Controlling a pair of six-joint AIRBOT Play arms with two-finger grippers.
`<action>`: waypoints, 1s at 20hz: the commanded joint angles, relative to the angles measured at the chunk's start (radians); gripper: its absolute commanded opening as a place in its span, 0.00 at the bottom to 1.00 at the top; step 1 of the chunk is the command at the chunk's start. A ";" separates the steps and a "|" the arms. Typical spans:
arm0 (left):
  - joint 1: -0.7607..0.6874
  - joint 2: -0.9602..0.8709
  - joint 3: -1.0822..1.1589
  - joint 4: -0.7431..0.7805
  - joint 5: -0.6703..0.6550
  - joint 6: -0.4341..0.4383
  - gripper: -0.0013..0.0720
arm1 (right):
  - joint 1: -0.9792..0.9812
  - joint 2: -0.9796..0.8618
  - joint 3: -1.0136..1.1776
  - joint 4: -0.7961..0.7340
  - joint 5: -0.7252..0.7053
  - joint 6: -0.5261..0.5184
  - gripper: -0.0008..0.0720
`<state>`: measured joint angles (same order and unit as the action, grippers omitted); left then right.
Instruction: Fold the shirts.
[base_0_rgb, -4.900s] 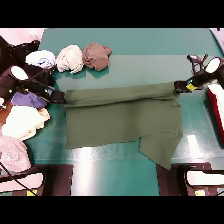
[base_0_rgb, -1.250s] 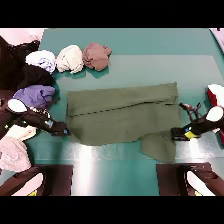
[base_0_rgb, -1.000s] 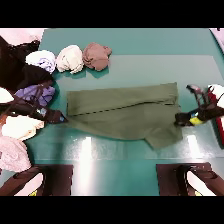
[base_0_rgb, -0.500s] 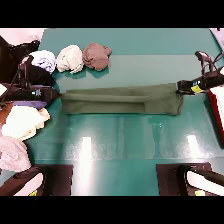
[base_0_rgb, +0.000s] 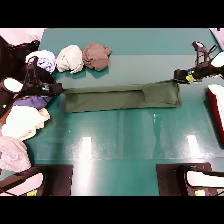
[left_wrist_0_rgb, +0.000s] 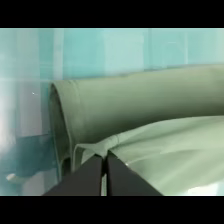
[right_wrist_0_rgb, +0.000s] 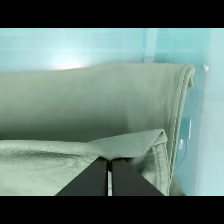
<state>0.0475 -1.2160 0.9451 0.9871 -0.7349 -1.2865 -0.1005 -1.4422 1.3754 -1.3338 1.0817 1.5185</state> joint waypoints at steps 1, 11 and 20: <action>0.001 -0.059 0.001 -0.016 0.055 -0.017 0.06 | 0.001 -0.067 0.013 0.013 -0.060 -0.001 0.17; 0.001 -0.059 0.076 -0.026 -0.151 -0.066 0.24 | -0.222 -0.142 0.075 0.219 0.227 -0.204 0.98; 0.001 -0.059 0.076 -0.039 -0.308 -0.060 0.05 | -0.310 -0.404 0.114 0.519 0.343 -0.370 0.98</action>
<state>0.0490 -1.2743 1.0199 0.9592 -0.9878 -1.3483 -0.3958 -1.7763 1.4845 -0.9337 1.3865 1.2167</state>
